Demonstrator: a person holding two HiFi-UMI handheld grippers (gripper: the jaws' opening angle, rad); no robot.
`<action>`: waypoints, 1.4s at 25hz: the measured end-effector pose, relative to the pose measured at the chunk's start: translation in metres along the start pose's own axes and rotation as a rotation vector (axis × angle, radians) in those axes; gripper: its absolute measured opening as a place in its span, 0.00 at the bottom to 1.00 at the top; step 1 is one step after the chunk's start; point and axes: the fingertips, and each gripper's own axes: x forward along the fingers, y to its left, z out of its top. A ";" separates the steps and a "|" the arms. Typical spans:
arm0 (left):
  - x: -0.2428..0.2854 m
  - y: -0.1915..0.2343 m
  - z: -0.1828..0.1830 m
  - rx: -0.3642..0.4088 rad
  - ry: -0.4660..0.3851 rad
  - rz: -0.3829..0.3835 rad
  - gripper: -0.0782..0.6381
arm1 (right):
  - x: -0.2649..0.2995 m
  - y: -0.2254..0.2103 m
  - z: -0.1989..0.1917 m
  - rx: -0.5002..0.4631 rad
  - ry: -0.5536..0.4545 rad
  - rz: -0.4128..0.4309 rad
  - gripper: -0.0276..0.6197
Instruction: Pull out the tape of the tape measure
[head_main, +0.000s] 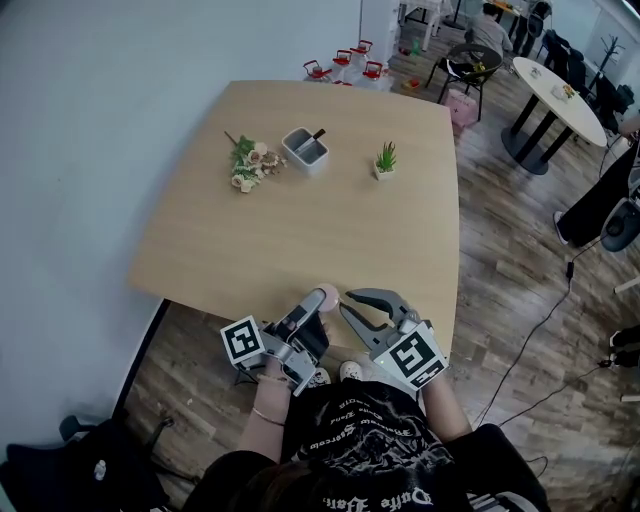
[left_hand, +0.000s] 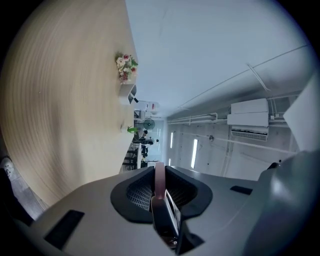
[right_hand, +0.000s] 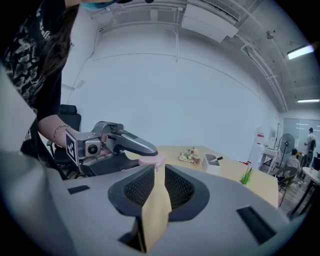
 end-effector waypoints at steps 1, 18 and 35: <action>0.000 0.001 -0.002 -0.003 0.006 0.002 0.21 | 0.000 0.001 -0.001 0.002 0.001 0.007 0.16; -0.008 0.013 0.016 -0.033 -0.115 0.053 0.21 | -0.005 -0.015 -0.015 0.229 -0.004 0.042 0.07; -0.016 0.023 0.027 -0.006 -0.146 0.112 0.21 | -0.022 -0.040 -0.028 0.426 -0.030 0.034 0.07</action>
